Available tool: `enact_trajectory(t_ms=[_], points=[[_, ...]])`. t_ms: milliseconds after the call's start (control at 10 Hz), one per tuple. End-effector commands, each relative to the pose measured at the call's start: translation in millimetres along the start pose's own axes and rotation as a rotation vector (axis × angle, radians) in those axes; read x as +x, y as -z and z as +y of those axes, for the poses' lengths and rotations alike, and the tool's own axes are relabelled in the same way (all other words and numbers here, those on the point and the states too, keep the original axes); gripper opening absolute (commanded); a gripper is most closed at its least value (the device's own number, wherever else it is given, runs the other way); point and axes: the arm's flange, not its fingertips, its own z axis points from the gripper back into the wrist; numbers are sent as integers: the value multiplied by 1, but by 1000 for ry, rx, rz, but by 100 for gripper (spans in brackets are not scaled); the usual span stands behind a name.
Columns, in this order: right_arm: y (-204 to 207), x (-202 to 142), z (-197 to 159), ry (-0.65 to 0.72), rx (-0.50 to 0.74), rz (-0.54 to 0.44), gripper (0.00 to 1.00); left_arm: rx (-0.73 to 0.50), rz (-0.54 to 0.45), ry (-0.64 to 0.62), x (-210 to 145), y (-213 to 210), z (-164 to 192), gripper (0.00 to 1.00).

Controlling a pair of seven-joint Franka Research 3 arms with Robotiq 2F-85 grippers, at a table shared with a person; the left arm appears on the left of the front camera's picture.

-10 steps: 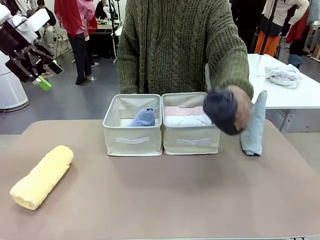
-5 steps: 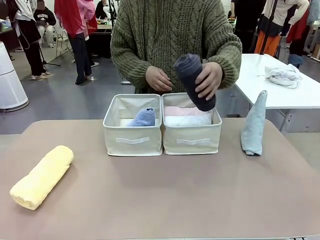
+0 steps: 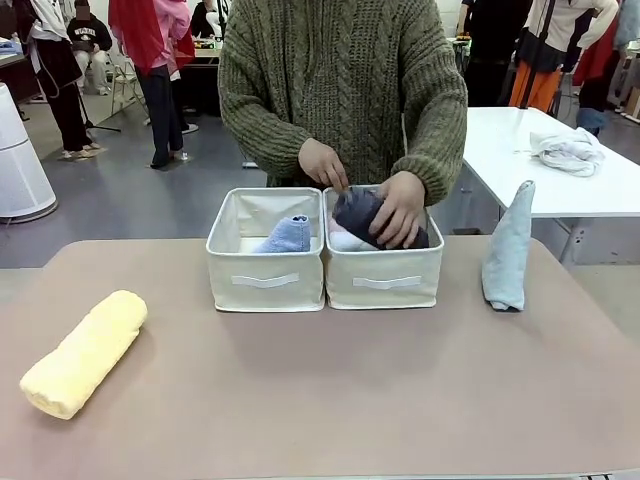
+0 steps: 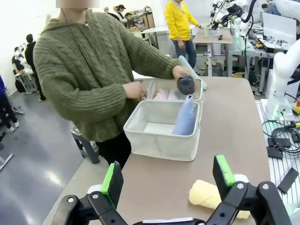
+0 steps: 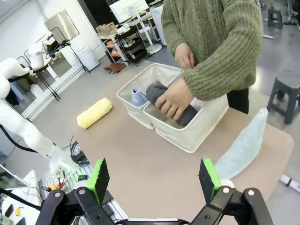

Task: Sort the towels based on their folding style.
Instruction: Pick up another triangle-folded towel from the table and place it in the left Fabric basket.

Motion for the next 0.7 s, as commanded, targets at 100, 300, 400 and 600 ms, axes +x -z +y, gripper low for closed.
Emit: enact_trajectory(t_ms=[100, 300, 400, 600], points=[[2, -1, -1, -14, 20, -30, 100, -57, 11, 20, -19, -5, 12, 100], [2, -1, -1, -14, 20, -30, 100, -152, 19, 2, -33, -5, 20, 100], [2, -1, -1, -14, 20, -30, 100, -186, 23, -6, -35, -5, 24, 100], [2, -1, -1, -14, 20, -30, 100, -202, 15, -11, -34, -4, 30, 100]])
